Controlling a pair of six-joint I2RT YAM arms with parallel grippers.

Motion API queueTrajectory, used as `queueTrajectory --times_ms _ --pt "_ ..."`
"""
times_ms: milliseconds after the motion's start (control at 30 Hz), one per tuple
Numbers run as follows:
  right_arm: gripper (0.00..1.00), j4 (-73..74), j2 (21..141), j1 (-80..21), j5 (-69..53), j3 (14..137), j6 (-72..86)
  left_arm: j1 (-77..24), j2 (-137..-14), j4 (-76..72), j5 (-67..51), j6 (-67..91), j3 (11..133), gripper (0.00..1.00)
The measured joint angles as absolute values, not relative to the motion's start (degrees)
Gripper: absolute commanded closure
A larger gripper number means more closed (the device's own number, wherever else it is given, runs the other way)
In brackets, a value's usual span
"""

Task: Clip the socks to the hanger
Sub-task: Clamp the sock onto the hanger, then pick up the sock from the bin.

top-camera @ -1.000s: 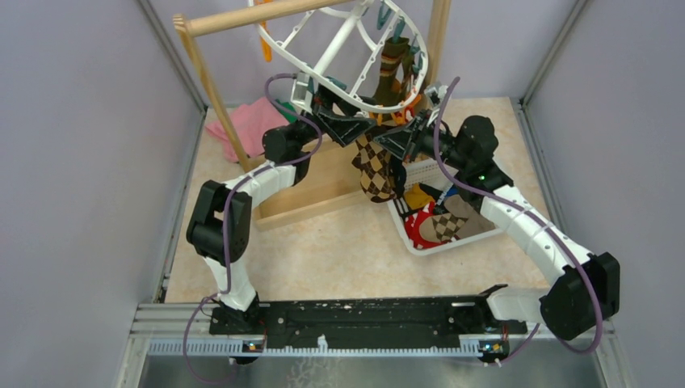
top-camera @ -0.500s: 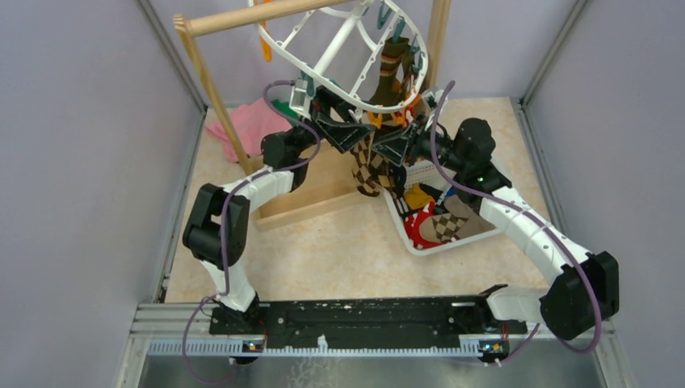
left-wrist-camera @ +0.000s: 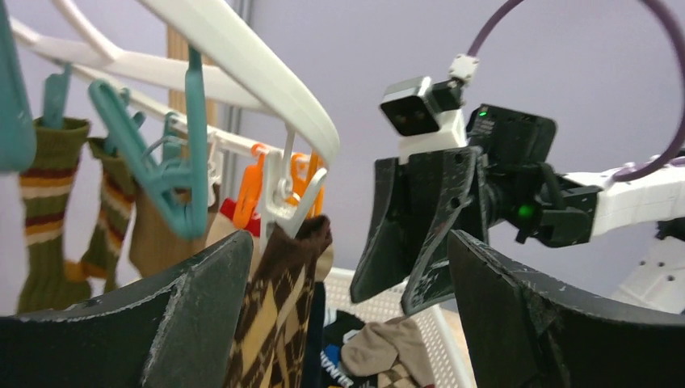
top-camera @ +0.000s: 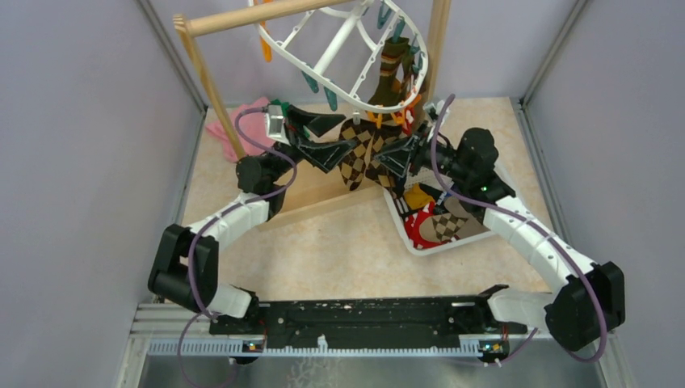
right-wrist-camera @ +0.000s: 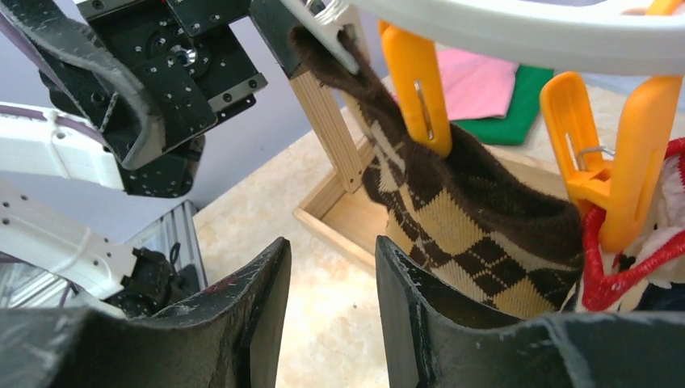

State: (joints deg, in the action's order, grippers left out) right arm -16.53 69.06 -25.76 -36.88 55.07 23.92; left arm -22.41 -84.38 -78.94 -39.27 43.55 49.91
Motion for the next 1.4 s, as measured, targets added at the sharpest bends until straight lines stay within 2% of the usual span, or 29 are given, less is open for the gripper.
queueTrajectory --times_ms 133,200,267,367,400,533,667,900,1133,1300,1400 --pt "0.55 -16.7 65.9 -25.8 -36.9 52.2 20.7 -22.0 -78.6 -72.9 -37.5 37.6 45.1 0.04" --pt "0.49 -16.7 64.2 -25.8 -36.7 50.5 18.9 -22.0 -75.4 -69.2 -36.3 34.1 42.6 0.04" --pt "0.38 -16.7 62.0 -25.8 -35.5 48.1 16.5 -22.0 -72.2 -65.8 -35.1 31.0 40.0 0.03" --pt "0.04 -16.6 57.3 -25.8 -31.6 43.5 12.8 -21.9 -66.1 -60.7 -32.5 27.6 34.2 0.02" --pt "0.02 -16.6 55.4 -25.9 -30.0 41.9 11.6 -21.8 -63.1 -58.7 -31.3 26.7 31.4 0.02" --pt "0.01 -15.9 45.4 -26.0 -21.8 36.4 6.0 -21.8 -56.3 -53.1 -28.2 26.0 25.2 0.02" --pt "0.01 -14.1 42.3 -26.0 -17.0 36.6 3.1 -21.8 -52.1 -47.5 -26.4 27.4 21.5 0.01" --pt "0.01 -0.3 48.0 -25.9 -8.1 38.9 4.8 -21.8 -51.7 -41.8 -25.0 28.7 17.3 0.01" --pt "0.03 9.8 54.2 -22.1 -4.0 41.7 9.9 -21.8 -55.7 -43.5 -24.6 30.9 12.6 0.01" --pt "0.13 10.6 59.4 -19.6 -4.0 41.7 13.9 -21.8 -58.3 -44.6 -24.6 32.7 11.7 0.01" --pt "0.29 10.2 61.2 -19.4 -3.4 41.6 15.6 -21.8 -58.6 -46.0 -24.6 33.4 11.6 0.02"
